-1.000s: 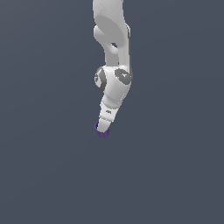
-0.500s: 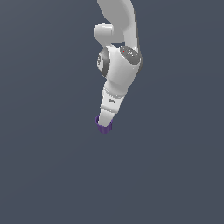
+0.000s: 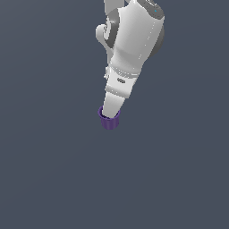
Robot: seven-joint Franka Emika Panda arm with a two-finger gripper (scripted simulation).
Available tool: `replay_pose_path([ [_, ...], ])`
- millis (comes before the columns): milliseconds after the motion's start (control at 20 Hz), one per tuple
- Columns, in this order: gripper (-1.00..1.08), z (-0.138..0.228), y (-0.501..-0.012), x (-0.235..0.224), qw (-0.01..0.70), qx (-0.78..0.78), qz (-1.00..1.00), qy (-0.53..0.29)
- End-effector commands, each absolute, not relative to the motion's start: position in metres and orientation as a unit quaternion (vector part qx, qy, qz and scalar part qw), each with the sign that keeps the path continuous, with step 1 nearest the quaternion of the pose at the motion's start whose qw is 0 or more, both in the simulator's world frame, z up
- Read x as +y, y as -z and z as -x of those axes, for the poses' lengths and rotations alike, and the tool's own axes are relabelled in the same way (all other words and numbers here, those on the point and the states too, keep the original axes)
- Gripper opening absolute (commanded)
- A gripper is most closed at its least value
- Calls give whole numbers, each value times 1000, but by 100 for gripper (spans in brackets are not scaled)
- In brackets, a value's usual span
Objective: Pick up the object and move it to a goal position.
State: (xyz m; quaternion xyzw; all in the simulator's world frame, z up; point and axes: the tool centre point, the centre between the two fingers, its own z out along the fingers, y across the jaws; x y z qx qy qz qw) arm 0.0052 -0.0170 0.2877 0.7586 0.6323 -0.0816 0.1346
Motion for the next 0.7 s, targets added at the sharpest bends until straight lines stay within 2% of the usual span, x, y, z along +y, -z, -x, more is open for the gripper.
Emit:
replay_pose_path([
  [0, -100, -11, -315, -13, 134, 632, -759, 81],
  [650, -100, -39, -418, 2, 135, 631, -759, 81],
])
